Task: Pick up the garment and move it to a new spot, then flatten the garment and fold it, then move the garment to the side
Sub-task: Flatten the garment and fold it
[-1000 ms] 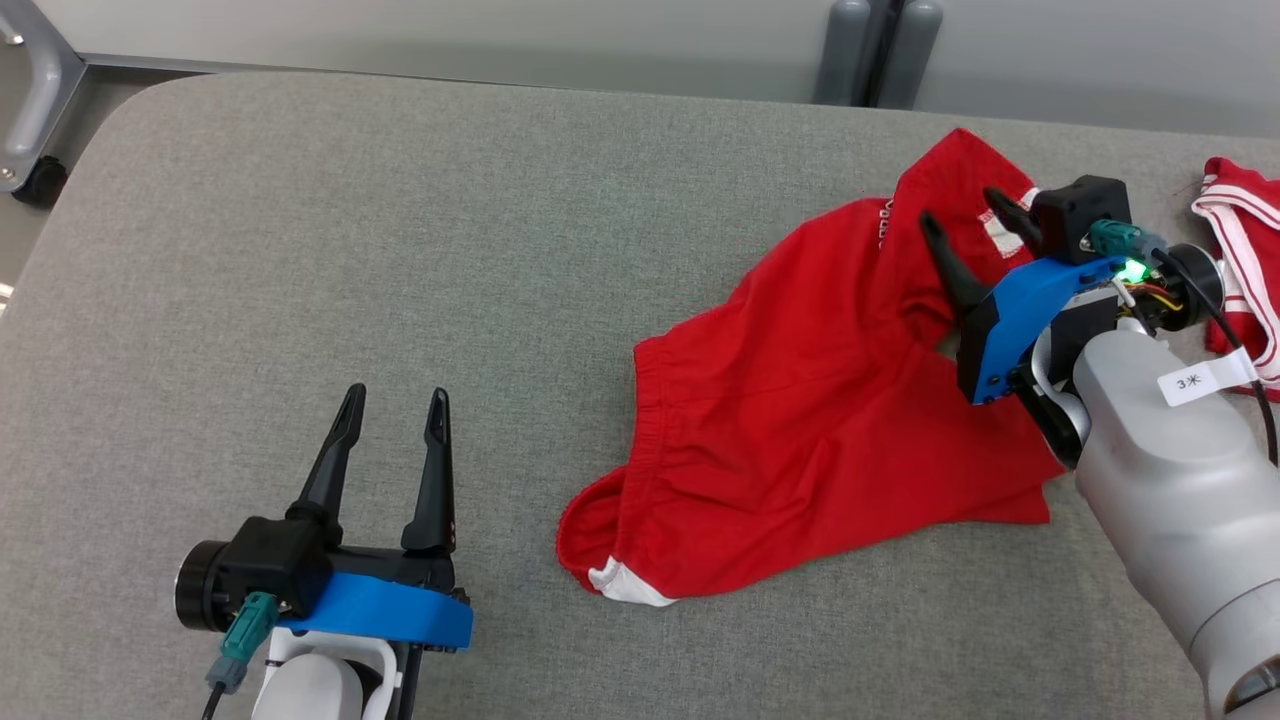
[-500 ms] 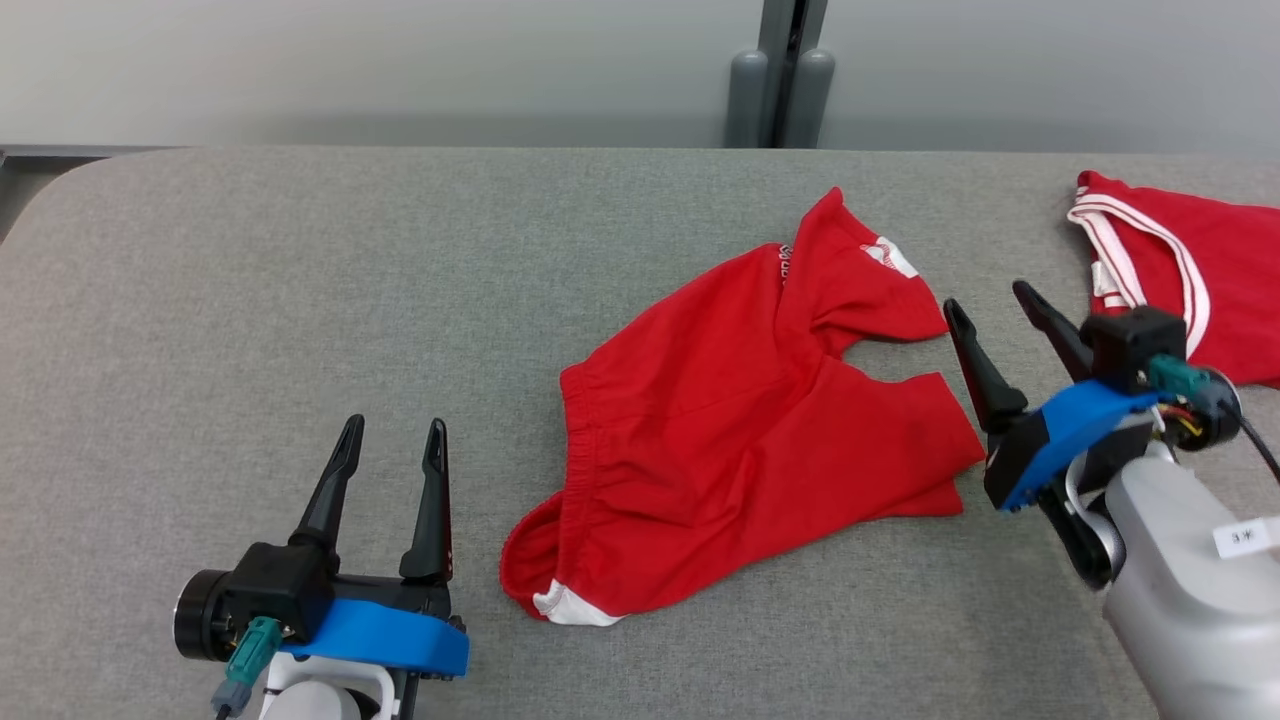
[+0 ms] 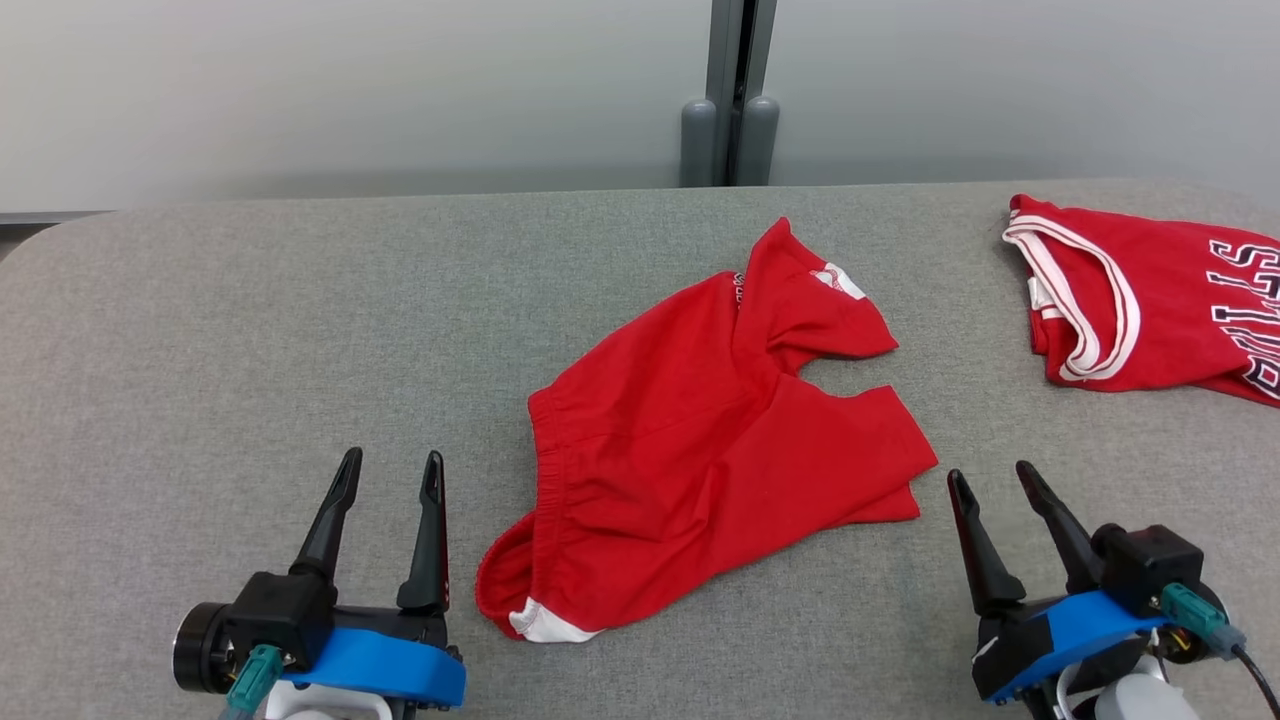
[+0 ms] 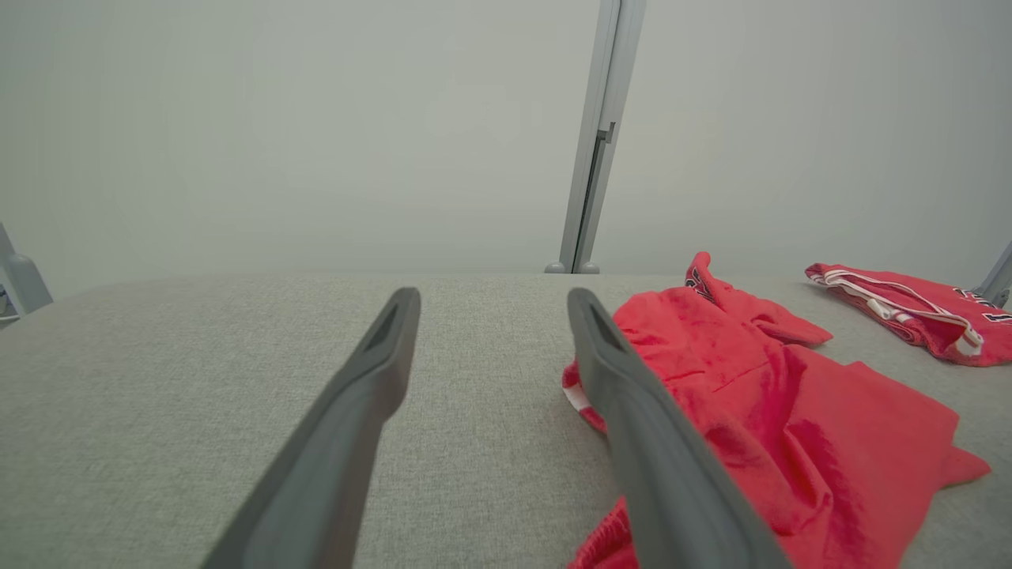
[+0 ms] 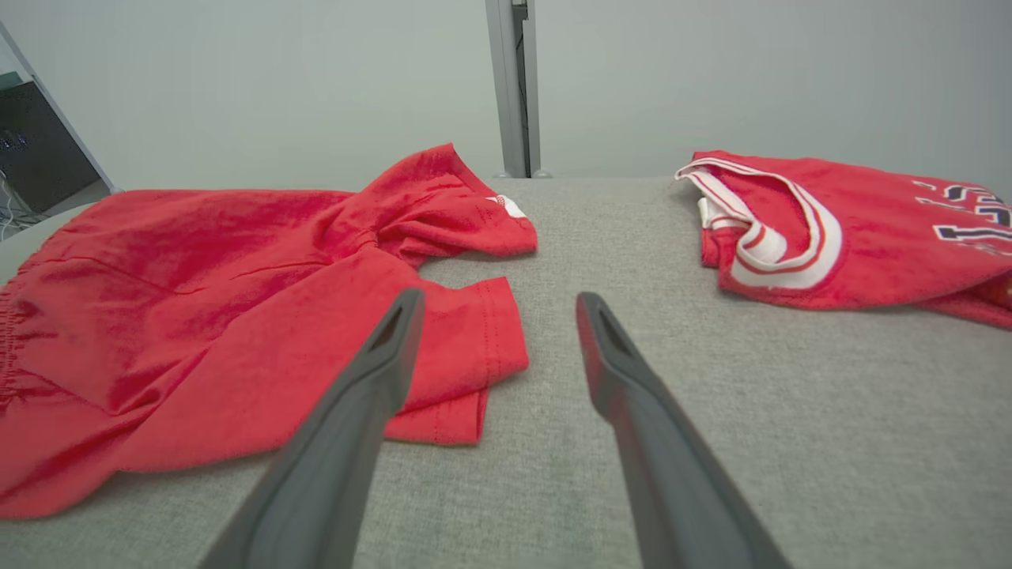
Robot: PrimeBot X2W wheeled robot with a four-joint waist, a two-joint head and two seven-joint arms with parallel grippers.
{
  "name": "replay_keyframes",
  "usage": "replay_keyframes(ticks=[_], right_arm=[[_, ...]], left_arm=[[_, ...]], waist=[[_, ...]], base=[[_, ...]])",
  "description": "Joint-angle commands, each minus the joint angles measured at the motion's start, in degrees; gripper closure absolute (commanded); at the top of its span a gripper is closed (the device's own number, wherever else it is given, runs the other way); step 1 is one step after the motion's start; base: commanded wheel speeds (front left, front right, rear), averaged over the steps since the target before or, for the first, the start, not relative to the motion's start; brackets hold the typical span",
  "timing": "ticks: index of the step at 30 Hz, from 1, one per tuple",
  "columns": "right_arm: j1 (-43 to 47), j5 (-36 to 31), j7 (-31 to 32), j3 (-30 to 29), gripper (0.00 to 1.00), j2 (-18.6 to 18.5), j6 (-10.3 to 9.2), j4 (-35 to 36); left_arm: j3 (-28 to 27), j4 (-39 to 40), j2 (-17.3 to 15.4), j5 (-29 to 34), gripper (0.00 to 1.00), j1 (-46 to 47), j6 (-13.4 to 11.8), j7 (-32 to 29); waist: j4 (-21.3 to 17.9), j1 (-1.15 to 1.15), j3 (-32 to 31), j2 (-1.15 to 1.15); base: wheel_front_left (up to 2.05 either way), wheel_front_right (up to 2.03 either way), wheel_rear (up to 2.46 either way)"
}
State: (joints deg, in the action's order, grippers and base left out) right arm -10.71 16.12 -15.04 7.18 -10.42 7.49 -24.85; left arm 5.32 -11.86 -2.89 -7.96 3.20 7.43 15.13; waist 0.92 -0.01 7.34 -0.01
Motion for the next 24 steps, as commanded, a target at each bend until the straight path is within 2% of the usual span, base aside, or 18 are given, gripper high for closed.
replay_keyframes(ticks=[1, 5, 9, 24], right_arm=[[2.1, -1.1, -0.2, -0.9, 0.00, 0.9, 0.01, 1.5], [3.0, -2.6, -0.2, -1.1, 0.00, 1.8, 0.01, 2.0], [2.0, -3.5, -0.2, -0.6, 0.00, 1.3, 0.01, 0.1], [-7.7, -5.1, -0.2, 4.2, 0.00, -0.4, 0.01, -15.9]], left_arm=[[-0.2, 0.2, 0.0, 0.4, 0.00, -0.3, 0.1, 0.0], [-0.2, 0.2, 0.0, 0.5, 0.00, -0.2, 0.1, 0.0], [0.0, 0.2, 0.0, 0.5, 0.00, 0.2, 0.1, 0.0], [0.4, 0.4, 0.0, 0.0, 0.00, 1.9, 0.1, 0.0]], waist=[[-0.1, 0.01, 0.1, 0.01], [-0.2, 0.01, 0.3, 0.01], [0.3, 0.01, 0.4, 0.01], [2.9, 0.01, 3.4, 0.01]], base=[[0.00, 0.00, 0.00], [0.00, 0.00, 0.00], [0.00, 0.00, 0.00], [0.00, 0.00, 0.00]])
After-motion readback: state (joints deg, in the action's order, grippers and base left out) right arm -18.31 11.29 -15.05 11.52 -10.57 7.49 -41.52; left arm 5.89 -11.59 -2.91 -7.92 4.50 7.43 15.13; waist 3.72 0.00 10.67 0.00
